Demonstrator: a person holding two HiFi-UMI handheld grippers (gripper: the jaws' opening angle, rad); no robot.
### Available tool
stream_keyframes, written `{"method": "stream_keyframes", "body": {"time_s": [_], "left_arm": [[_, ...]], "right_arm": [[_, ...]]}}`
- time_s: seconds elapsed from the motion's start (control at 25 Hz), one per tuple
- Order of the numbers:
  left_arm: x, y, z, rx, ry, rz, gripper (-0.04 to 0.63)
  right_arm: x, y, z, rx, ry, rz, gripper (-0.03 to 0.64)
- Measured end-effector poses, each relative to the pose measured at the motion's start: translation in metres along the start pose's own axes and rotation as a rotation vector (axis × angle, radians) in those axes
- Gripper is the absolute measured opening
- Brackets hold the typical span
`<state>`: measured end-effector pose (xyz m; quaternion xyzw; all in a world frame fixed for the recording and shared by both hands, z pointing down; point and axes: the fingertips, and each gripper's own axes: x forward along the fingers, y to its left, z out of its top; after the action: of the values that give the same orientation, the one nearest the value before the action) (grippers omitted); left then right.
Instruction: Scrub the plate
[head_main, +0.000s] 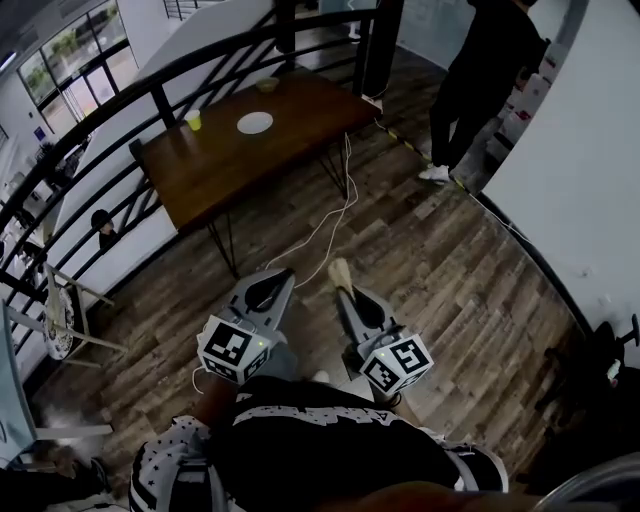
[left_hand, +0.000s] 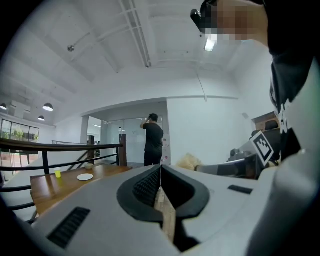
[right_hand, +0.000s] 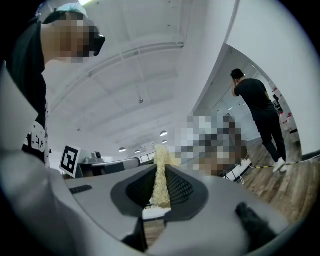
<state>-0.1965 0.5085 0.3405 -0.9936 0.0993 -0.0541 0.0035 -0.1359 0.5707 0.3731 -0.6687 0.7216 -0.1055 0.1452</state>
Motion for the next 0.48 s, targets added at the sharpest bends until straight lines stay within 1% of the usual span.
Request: {"method": "stream_keyframes", "body": {"time_s": [0.28,0.48], "left_arm": [[0.005,0.019,-0.003,-0.019,-0.006,0.035,0.014],[0.009,0.042,-0.006,-0.039,-0.015,0.063,0.014]], "right_arm": [[0.021,-0.003,0.000,-0.016,0.027,0.040,0.049],[0.042,-0.004,-0.001,-0.024,0.050,0.064,0.049]]}}
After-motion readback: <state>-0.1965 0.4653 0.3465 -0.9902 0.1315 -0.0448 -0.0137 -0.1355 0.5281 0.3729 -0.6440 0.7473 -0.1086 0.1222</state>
